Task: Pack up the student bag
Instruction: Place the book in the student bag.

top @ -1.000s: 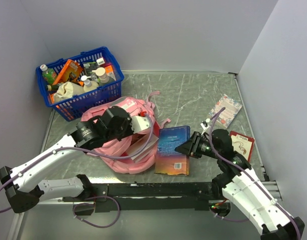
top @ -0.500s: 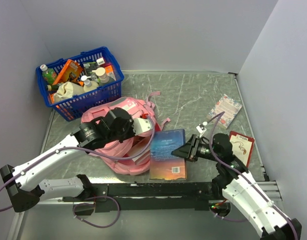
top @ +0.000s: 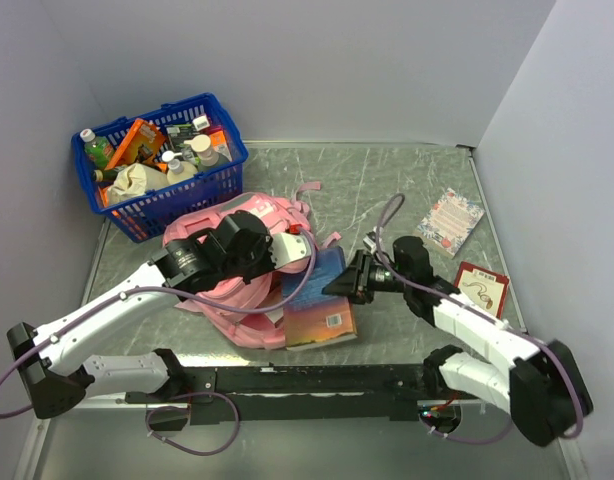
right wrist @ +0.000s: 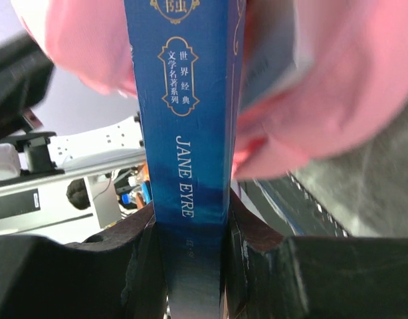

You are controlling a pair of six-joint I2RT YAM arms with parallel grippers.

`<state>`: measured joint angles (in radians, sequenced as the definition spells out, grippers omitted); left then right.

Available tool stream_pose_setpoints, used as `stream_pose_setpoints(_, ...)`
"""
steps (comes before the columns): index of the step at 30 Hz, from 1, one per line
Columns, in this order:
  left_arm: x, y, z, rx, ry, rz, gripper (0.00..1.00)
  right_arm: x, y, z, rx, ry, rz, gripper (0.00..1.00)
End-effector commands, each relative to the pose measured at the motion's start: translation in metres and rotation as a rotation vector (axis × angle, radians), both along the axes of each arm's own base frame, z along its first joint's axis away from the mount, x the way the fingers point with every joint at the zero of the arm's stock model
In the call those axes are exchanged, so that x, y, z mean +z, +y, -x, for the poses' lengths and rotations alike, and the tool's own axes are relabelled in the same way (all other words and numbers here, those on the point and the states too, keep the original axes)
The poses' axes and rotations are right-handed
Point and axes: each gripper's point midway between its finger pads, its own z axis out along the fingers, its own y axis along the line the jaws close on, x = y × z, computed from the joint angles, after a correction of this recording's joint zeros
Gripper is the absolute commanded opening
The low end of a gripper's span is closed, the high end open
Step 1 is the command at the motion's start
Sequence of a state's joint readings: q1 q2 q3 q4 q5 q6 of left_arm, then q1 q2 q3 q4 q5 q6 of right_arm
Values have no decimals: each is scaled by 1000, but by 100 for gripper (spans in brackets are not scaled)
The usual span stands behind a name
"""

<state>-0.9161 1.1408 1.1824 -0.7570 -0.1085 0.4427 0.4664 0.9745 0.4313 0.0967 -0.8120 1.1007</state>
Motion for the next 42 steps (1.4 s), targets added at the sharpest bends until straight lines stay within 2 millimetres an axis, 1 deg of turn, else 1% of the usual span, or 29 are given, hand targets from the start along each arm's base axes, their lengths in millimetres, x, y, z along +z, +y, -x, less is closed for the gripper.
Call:
stream_pose_setpoints(1, 57, -27, -7, -59, -98, 176, 1, 55, 32, -29, 62, -171, -155, 0)
stream_pose_setpoints(4, 57, -30, -3, -83, -79, 175, 1, 59, 55, -45, 74, -189, -153, 0)
stream_pose_setpoints(6, 57, -31, -1, -90, -71, 173, 1, 55, 71, -46, 103, -194, -119, 0)
stream_pose_setpoints(7, 59, -31, -1, -89, -70, 174, 1, 56, 81, -56, 93, -199, -100, 2)
stream_pose_setpoints(8, 58, -32, 1, -98, -60, 178, 1, 53, 89, -54, 108, -196, -79, 11)
stream_pose_setpoints(10, 59, -33, 2, -95, -51, 188, 1, 45, 98, -61, 105, -193, -15, 29)
stream_pose_setpoints(11, 59, -34, 1, -95, -52, 189, 1, 42, 104, -57, 121, -195, 0, 48)
stream_pose_setpoints(12, 59, -34, 1, -92, -48, 192, 1, 44, 107, -58, 124, -224, 19, 58)
stream_pose_setpoints(13, 60, -35, 2, -95, -49, 198, 1, 33, 107, -61, 105, -209, 70, 68)
stream_pose_setpoints(14, 61, -36, 2, -96, -48, 202, 1, 28, 106, -63, 94, -211, 106, 99)
stream_pose_setpoints(15, 61, -36, 2, -95, -43, 207, 1, 29, 105, -67, 94, -252, 142, 100)
stream_pose_setpoints(16, 61, -37, 3, -95, -38, 210, 1, 10, 88, -72, 42, -212, 269, 100)
stream_pose_setpoints(17, 62, -37, 3, -94, -35, 211, 1, 8, 80, -77, 17, -239, 325, 100)
stream_pose_setpoints(18, 61, -37, 4, -96, -32, 209, 1, 4, 71, -79, 7, -276, 373, 100)
stream_pose_setpoints(19, 60, -36, 4, -95, -33, 207, 1, 11, 62, -79, -21, -312, 388, 100)
stream_pose_setpoints(20, 60, -35, 4, -92, -36, 204, 1, 5, 49, -83, -70, -326, 446, 98)
stream_pose_setpoints(21, 57, -35, 4, -94, -33, 197, 1, -3, 40, -80, -82, -330, 475, 96)
stream_pose_setpoints(22, 57, -34, 4, -94, -35, 195, 1, 3, 35, -77, -101, -354, 464, 90)
stream_pose_setpoints(23, 55, -34, 4, -93, -37, 191, 1, -1, 27, -78, -134, -356, 490, 88)
stream_pose_setpoints(24, 54, -33, 3, -90, -36, 188, 1, -8, 22, -72, -133, -351, 497, 87)
stream_pose_setpoints(28, 52, -32, 3, -88, -35, 182, 1, -17, 12, -64, -137, -364, 498, 85)
stream_pose_setpoints(30, 51, -31, 3, -86, -34, 178, 1, -20, 9, -65, -154, -382, 498, 77)
stream_pose_setpoints(32, 49, -30, 3, -85, -34, 169, 1, -25, 6, -68, -168, -376, 525, 53)
stream_pose_setpoints(33, 50, -30, 3, -86, -36, 171, 1, -31, 0, -73, -194, -355, 574, 32)
stream_pose_setpoints(34, 50, -30, 3, -85, -36, 173, 1, -34, -1, -75, -205, -346, 590, 0)
stream_pose_setpoints(36, 51, -30, 3, -85, -37, 174, 1, -44, -6, -79, -236, -327, 625, 0)
stream_pose_setpoints(39, 50, -31, 3, -85, -35, 172, 1, -51, -13, -90, -296, -328, 667, 0)
stream_pose_setpoints(41, 49, -30, 3, -86, -35, 168, 1, -47, -9, -97, -311, -355, 650, 0)
stream_pose_setpoints(42, 49, -30, 3, -86, -35, 169, 1, -49, -8, -100, -314, -351, 658, 0)
